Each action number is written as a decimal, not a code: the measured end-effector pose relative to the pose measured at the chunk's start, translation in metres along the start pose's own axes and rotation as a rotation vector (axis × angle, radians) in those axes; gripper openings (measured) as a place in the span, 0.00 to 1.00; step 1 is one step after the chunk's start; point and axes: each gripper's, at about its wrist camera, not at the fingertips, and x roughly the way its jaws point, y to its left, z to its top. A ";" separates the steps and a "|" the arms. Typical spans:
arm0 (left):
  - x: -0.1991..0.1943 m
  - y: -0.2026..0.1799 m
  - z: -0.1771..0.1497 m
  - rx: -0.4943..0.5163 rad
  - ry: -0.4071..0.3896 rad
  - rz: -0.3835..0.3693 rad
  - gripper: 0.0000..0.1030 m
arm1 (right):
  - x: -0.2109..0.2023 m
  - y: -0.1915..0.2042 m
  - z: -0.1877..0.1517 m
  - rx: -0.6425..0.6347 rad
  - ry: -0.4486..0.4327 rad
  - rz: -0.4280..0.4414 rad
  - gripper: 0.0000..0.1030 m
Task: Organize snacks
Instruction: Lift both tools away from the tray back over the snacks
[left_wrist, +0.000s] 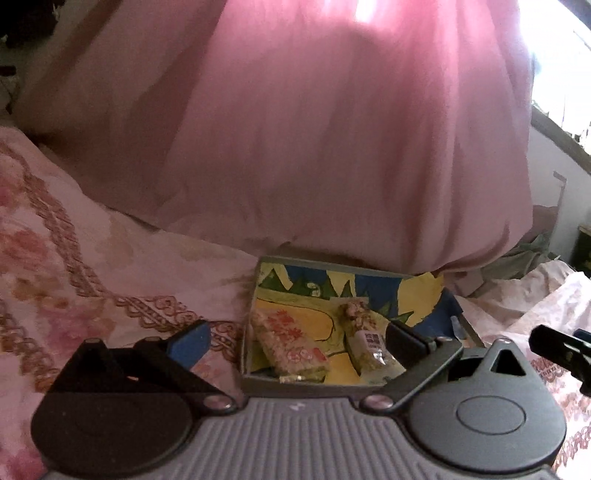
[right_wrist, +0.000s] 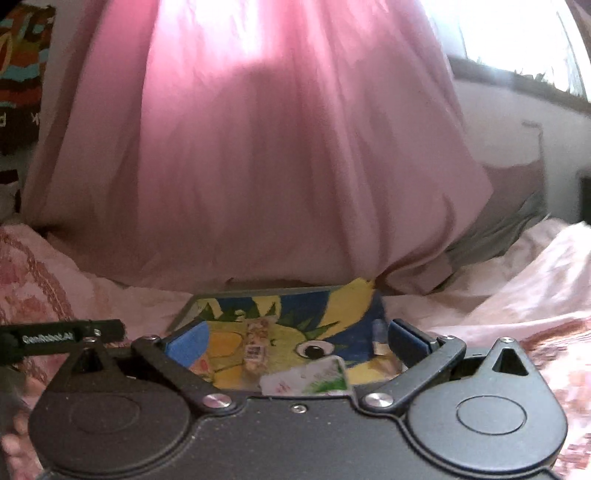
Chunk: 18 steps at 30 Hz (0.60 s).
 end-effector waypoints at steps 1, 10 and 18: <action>-0.009 -0.001 -0.004 0.011 -0.005 0.009 1.00 | -0.011 0.000 -0.004 -0.009 -0.008 -0.014 0.99; -0.083 -0.012 -0.045 0.167 0.045 0.114 1.00 | -0.082 -0.002 -0.039 0.050 -0.024 -0.067 1.00; -0.129 -0.007 -0.082 0.151 0.115 0.153 1.00 | -0.113 -0.002 -0.061 0.115 0.080 -0.066 1.00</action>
